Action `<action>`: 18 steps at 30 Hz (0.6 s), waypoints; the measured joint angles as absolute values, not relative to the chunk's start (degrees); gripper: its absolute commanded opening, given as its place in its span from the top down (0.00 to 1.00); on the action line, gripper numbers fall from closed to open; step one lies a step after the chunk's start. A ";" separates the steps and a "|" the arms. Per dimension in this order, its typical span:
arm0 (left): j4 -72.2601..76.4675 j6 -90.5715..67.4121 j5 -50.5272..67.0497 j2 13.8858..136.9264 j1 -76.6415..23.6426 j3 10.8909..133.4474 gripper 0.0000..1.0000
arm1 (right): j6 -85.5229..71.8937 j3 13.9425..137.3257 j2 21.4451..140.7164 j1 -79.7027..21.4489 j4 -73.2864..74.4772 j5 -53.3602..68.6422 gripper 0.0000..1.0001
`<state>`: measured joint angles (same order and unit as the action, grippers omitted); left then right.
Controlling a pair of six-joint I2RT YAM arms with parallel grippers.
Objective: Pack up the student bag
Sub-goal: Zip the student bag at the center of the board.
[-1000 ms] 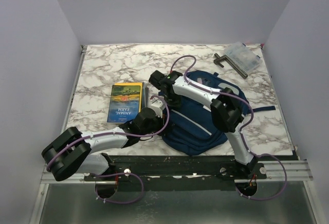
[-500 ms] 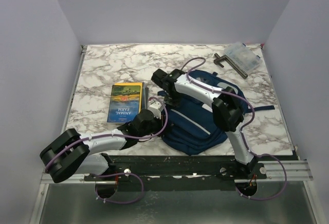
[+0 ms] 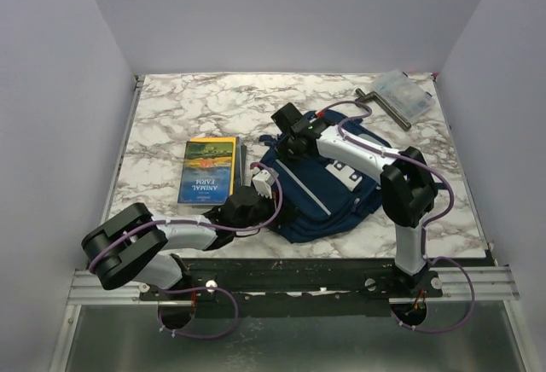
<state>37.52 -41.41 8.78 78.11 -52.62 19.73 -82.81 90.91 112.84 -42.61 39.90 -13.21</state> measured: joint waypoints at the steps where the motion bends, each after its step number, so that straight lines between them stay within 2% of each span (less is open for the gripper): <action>1: 37.93 -41.60 8.86 78.48 -52.62 19.88 1.00 | -82.96 90.89 112.84 -42.50 39.07 -13.06 1.00; 4: 39.46 -42.68 9.10 79.79 -52.47 20.12 1.00 | -82.54 90.91 112.81 -42.13 38.22 -12.97 0.99; 6: 39.83 -42.89 9.34 79.81 -52.45 20.12 1.00 | -80.88 91.00 112.81 -41.89 38.33 -13.23 0.94; 11: 40.40 -43.27 11.20 79.61 -52.47 20.10 1.00 | -68.93 93.47 112.36 -41.85 40.23 -14.57 0.43; 12: 40.42 -43.27 11.57 79.50 -52.47 20.05 1.00 | -64.88 93.45 111.46 -41.71 40.40 -14.63 0.29; 13: 40.42 -43.27 11.99 79.29 -52.49 19.90 0.97 | -60.77 92.86 109.89 -41.60 40.58 -14.68 0.24; 15: 40.47 -43.33 12.71 78.87 -52.47 19.59 0.80 | -52.69 88.73 104.31 -41.54 40.25 -13.96 0.15; 18: 40.56 -43.83 13.74 78.85 -52.36 19.51 0.63 | -43.66 82.78 93.58 -41.41 43.66 -12.84 0.15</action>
<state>40.56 -43.83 13.74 78.85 -52.36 19.51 -43.66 82.78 93.58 -41.41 43.66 -12.84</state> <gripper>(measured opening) 0.169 0.850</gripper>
